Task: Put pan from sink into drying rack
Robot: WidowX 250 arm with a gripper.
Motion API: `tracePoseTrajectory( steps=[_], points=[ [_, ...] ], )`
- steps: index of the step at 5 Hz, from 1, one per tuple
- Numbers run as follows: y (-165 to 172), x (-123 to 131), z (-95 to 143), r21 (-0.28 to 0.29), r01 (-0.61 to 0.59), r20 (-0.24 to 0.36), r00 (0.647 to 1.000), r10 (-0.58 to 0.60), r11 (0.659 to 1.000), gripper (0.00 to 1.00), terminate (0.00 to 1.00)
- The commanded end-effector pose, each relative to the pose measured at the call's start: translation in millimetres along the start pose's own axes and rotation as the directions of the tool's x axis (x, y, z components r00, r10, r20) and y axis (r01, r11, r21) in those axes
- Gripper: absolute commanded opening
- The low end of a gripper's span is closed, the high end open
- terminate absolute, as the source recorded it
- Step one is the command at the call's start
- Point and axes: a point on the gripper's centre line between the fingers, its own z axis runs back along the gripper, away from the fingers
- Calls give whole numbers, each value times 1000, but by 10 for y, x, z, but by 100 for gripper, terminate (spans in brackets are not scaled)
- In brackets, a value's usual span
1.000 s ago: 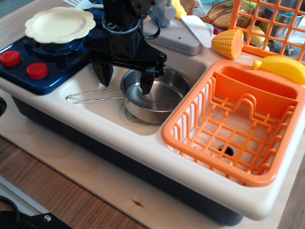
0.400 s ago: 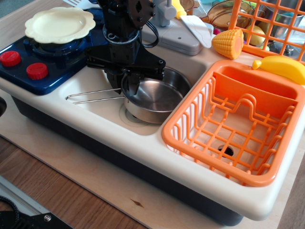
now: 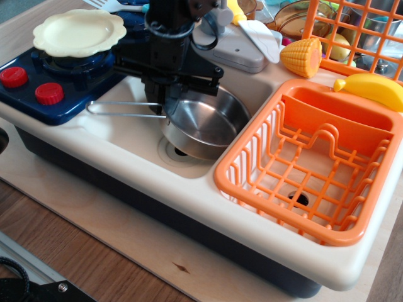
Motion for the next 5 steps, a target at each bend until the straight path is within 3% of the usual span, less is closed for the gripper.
tracePoseTrajectory(
  steps=[1, 3, 4, 5],
  points=[
    [11, 106, 525, 74, 21, 44, 999, -24, 997, 0, 0],
    [191, 44, 1021, 242, 108, 53, 991, -124, 964, 0, 0],
    [174, 9, 1173, 235, 99, 62, 991, -117, 967, 0, 0],
    [-37, -28, 1185, 122, 109, 70, 991, -118, 986, 0, 0]
  ],
)
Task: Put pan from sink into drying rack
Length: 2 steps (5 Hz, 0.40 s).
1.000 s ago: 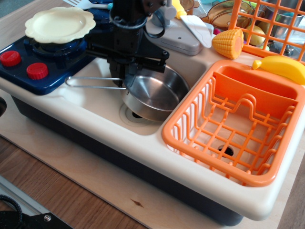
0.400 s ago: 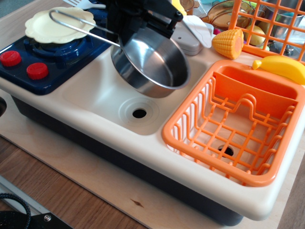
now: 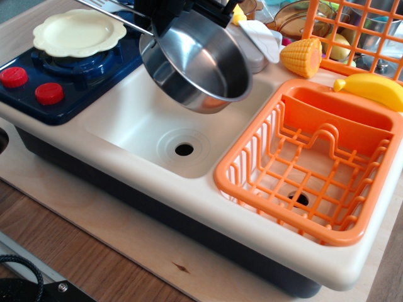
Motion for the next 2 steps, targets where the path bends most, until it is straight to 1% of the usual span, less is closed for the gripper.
tracePoseTrajectory(
  steps=[1, 2],
  points=[
    [-287, -11, 82, -200, 4, 127, 992, 22, 980, 0, 0],
    [-479, -35, 72, -326, -7, 67, 997, 30, 945, 0, 0]
  ],
)
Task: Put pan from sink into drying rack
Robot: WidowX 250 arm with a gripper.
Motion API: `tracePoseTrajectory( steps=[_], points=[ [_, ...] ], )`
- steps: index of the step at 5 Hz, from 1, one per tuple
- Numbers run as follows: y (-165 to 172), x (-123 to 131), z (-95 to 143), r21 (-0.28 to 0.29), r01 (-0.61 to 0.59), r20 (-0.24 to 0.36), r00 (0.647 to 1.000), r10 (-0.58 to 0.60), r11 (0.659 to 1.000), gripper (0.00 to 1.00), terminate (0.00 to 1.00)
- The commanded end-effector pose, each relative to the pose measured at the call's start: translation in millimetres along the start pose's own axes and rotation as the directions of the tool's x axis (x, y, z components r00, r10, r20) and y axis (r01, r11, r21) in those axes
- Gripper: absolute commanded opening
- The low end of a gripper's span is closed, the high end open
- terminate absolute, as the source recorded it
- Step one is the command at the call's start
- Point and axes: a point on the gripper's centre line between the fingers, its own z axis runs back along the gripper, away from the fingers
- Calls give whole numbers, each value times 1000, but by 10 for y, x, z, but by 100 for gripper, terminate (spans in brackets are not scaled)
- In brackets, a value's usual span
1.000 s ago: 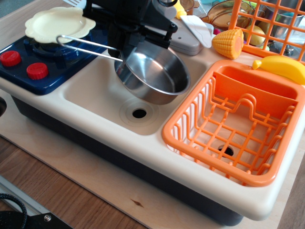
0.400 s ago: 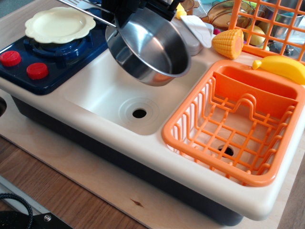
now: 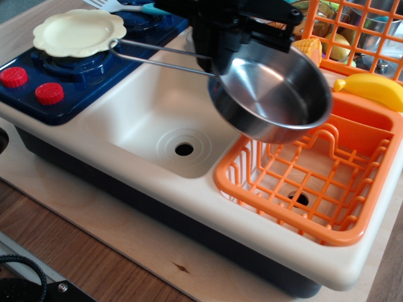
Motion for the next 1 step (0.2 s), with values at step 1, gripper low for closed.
tracePoseTrajectory(
  steps=[1],
  points=[
    [-166, -38, -27, -87, -31, 13, 999, 32, 996, 0, 100]
  ],
)
